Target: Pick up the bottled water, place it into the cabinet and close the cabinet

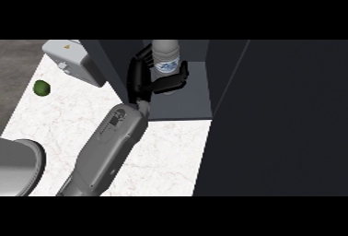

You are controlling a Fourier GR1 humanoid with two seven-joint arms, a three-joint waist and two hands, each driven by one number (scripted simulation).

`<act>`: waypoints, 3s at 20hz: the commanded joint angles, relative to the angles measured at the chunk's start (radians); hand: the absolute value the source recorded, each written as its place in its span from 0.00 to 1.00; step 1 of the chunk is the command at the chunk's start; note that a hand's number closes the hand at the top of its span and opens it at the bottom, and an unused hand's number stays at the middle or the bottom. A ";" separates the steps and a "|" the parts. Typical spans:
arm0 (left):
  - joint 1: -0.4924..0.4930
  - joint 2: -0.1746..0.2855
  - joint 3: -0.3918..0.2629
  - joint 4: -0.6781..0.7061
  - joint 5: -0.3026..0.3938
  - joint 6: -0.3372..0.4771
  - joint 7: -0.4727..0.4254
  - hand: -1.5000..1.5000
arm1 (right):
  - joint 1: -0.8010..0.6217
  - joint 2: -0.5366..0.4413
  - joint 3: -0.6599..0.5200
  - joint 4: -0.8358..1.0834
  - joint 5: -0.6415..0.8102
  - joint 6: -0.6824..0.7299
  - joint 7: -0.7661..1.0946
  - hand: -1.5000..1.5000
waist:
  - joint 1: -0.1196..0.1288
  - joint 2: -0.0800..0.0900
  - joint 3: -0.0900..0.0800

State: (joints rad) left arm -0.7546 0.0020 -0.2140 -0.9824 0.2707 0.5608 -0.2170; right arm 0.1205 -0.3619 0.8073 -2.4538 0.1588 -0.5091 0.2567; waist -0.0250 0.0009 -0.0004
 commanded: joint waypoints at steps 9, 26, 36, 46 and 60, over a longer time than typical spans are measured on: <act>-0.189 -0.002 0.023 0.366 0.022 0.104 -0.119 1.00 | 0.036 -0.045 0.000 -0.144 0.024 0.010 0.026 0.00 | -0.019 0.003 0.000; -0.313 -0.001 0.163 0.757 -0.024 0.119 -0.265 1.00 | 0.037 -0.044 0.016 -0.104 -0.005 0.015 -0.022 0.00 | -0.047 0.017 -0.002; -0.333 0.009 0.135 0.895 -0.118 0.194 -0.286 0.00 | 0.023 -0.056 -0.026 -0.057 -0.062 0.034 -0.076 0.00 | -0.043 0.022 0.000; -0.353 0.041 0.133 0.922 -0.136 0.252 -0.259 0.00 | 0.045 -0.061 0.024 -0.066 -0.033 0.025 -0.092 0.00 | -0.057 0.023 -0.002; -0.292 -0.002 0.254 0.733 -0.009 -0.097 -0.520 1.00 | 0.080 -0.089 0.015 -0.059 -0.058 0.024 -0.143 0.00 | -0.043 0.015 -0.001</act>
State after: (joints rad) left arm -1.0673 0.0029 0.0001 -0.2070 0.2208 0.5690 -0.6589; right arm 0.1563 -0.4294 0.7898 -2.4641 0.0702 -0.4894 0.1287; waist -0.0698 0.0176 -0.0025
